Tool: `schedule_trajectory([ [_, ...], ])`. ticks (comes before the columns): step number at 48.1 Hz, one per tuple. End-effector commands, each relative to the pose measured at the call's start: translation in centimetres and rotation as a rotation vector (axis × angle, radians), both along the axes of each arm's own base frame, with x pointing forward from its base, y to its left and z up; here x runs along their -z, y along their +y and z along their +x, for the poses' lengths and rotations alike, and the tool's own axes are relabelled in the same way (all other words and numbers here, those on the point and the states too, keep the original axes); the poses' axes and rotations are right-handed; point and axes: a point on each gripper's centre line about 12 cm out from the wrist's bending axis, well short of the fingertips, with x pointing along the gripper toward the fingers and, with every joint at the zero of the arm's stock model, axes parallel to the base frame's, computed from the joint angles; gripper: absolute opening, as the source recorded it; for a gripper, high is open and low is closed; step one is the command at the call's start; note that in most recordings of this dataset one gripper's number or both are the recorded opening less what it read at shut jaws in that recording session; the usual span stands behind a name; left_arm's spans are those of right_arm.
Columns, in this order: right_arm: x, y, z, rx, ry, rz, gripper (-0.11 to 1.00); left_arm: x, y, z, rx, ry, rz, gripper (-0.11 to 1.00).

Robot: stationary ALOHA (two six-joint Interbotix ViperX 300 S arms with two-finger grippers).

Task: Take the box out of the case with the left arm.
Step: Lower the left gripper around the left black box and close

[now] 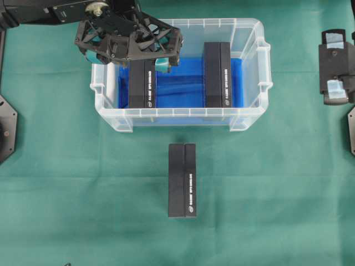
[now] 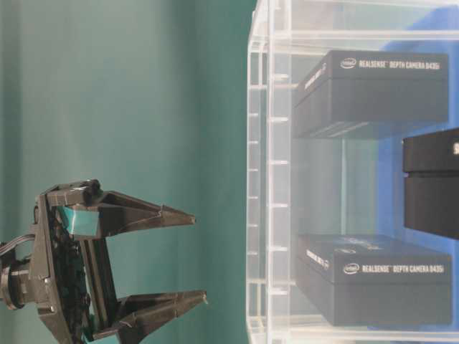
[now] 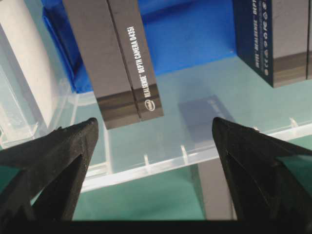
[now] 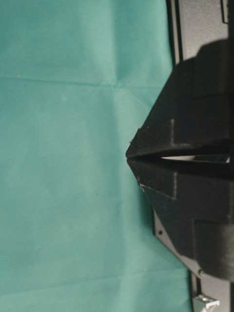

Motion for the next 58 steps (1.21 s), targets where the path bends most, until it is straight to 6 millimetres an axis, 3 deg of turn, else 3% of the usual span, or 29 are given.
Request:
schedule_trajectory([
  [1,-0.4,0.0,0.0,-0.003,-0.015,-0.003,0.0,-1.1,-0.1,-0.3,0.001,-0.028,0.01,0.98],
  [22,-0.4,0.0,0.0,-0.003,-0.016,-0.003,0.0,-0.1,0.0,-0.4,-0.002,-0.007,0.013,0.98],
  [58,-0.3,0.0,0.0,-0.003,-0.016,-0.003,0.0,7.9,0.8,-1.1,-0.049,0.014,0.009,0.98],
])
